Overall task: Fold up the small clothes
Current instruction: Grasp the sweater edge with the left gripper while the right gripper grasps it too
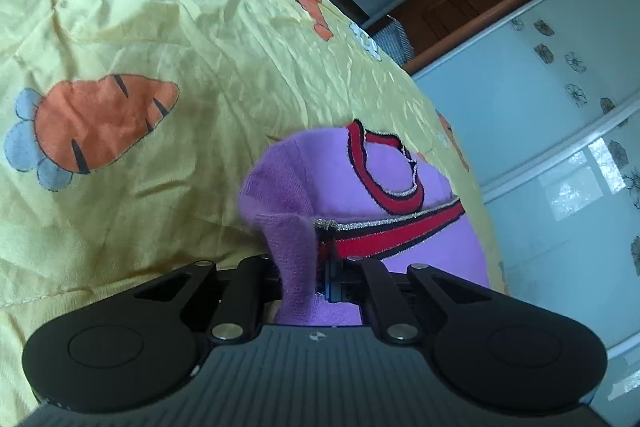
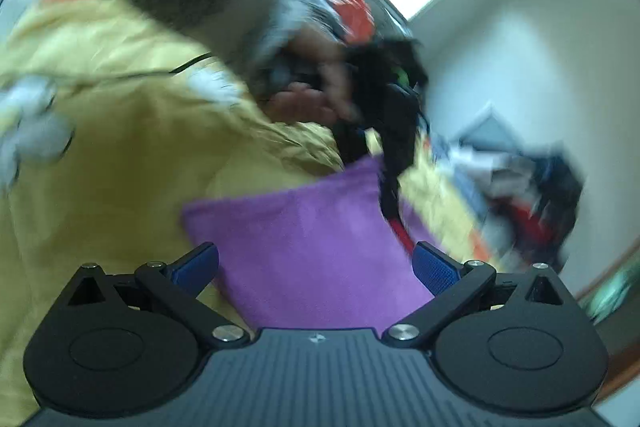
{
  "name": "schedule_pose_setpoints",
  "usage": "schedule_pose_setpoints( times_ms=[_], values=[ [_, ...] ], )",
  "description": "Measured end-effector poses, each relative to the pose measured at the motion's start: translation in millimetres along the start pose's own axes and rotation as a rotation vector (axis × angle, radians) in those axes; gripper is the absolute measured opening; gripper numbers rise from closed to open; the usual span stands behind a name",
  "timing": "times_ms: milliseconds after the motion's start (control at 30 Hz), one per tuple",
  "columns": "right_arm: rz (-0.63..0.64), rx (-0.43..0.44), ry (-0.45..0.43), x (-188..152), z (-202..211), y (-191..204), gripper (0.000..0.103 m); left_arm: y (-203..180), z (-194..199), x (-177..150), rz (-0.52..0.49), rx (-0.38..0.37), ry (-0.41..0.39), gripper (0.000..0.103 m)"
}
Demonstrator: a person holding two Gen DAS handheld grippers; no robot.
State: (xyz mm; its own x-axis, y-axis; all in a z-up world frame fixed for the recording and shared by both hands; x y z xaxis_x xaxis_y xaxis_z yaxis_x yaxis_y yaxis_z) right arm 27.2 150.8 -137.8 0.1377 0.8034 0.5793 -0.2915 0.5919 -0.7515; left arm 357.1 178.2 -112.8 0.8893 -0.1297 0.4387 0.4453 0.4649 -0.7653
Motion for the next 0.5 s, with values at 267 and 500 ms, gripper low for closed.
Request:
schedule_pose_setpoints(
  times_ms=[267, 500],
  values=[
    [0.121, 0.035, -0.083, 7, 1, 27, 0.095, -9, 0, 2, 0.022, 0.054, 0.006, 0.011],
    [0.162, 0.037, 0.014, 10, -36, 41, 0.010, -3, 1, -3, 0.076, 0.057, -0.020, 0.011]
  ],
)
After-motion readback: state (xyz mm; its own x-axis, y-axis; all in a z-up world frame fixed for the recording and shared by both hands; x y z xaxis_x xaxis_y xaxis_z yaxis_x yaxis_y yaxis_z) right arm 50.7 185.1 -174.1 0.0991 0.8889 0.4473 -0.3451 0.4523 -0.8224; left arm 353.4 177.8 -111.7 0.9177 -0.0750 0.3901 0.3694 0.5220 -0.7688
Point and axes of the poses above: each gripper's, at about its wrist camera, not at the fingertips, and z roughly against the way its jaws point, y to its left, x to its top, the point moved 1 cm from there along -z, roughly the way its jaws point, and after that the axes turned 8 degrees about -x, right-handed, at the moved point
